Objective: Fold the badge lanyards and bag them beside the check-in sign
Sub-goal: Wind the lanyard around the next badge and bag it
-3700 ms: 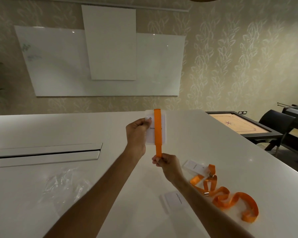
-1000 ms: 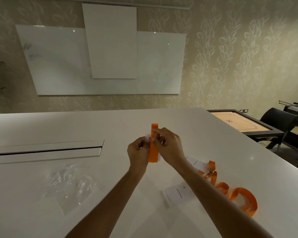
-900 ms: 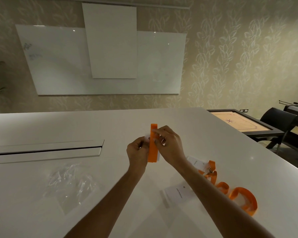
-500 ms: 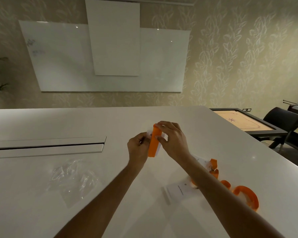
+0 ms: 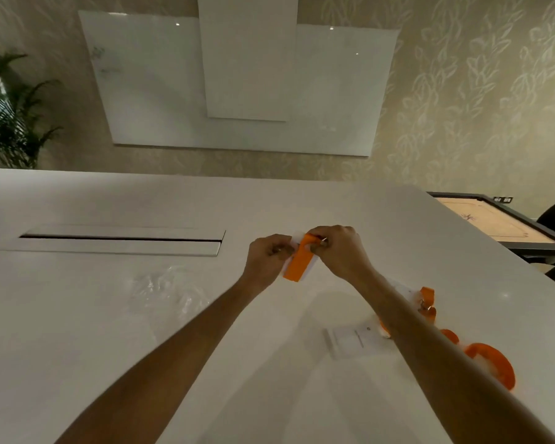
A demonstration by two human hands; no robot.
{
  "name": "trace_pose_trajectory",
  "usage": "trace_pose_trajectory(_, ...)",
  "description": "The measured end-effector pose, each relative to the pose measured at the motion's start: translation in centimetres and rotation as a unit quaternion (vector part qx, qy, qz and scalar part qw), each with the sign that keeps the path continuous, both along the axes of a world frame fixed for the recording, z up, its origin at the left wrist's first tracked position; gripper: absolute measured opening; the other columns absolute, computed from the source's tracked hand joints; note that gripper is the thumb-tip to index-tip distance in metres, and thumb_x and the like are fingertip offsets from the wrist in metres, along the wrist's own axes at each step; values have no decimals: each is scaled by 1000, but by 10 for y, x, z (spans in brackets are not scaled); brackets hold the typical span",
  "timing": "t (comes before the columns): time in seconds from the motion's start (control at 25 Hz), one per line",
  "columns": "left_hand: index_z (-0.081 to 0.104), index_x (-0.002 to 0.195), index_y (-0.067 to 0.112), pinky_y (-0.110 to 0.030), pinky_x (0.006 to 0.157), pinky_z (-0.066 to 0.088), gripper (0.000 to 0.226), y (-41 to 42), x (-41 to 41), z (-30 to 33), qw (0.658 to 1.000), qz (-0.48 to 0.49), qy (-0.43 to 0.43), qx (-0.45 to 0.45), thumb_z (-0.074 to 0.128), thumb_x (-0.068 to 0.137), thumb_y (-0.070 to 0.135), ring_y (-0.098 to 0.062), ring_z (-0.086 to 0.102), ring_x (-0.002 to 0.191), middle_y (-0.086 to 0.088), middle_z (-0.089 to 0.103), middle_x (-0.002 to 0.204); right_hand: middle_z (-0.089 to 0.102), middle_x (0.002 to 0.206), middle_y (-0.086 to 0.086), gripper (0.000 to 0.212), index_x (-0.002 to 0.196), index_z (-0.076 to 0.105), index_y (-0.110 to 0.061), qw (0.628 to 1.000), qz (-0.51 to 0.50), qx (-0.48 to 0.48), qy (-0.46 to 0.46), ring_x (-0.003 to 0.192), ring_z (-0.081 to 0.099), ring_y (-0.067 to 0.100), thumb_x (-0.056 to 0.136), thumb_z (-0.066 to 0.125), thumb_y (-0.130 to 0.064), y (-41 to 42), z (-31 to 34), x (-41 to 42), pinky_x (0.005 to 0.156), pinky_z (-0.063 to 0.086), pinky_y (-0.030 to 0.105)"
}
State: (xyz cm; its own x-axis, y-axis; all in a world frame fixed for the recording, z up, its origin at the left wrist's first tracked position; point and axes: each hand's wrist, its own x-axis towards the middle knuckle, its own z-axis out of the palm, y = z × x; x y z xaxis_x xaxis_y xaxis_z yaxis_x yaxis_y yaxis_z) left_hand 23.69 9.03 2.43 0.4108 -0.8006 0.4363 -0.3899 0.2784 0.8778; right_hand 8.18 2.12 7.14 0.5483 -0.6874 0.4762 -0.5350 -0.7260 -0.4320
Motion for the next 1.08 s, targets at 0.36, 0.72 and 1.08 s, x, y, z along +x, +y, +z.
trace_pose_trajectory(0.36, 67, 109, 14, -18, 81, 41, 32, 42, 106, -2, 961, 120, -177, 175, 74, 79, 18, -12, 58, 93, 5, 66, 106, 73, 104, -4, 20, 101, 73, -23, 997, 39, 46, 56, 92, 63, 19, 85, 62, -19, 4, -25, 29, 70, 36, 24)
trace_pose_trajectory(0.72, 51, 131, 24, -24, 96, 39, 63, 86, 169, -5, 890, 70, -270, 361, 76, 75, 40, -17, 50, 122, 2, 51, 138, 73, 102, -3, 19, 101, 73, -21, 990, 81, 74, 84, 91, 63, 20, 86, 62, -20, 6, -33, 52, 74, 48, 30)
trace_pose_trajectory(1.08, 31, 142, 17, -45, 107, 29, 114, 87, 139, -23, 708, 77, -445, 543, 58, 55, 86, -30, 36, 131, -9, 43, 142, 73, 105, -1, 20, 104, 72, -18, 988, 98, 60, 102, 94, 63, 20, 87, 61, -19, 4, -37, 54, 74, 45, 28)
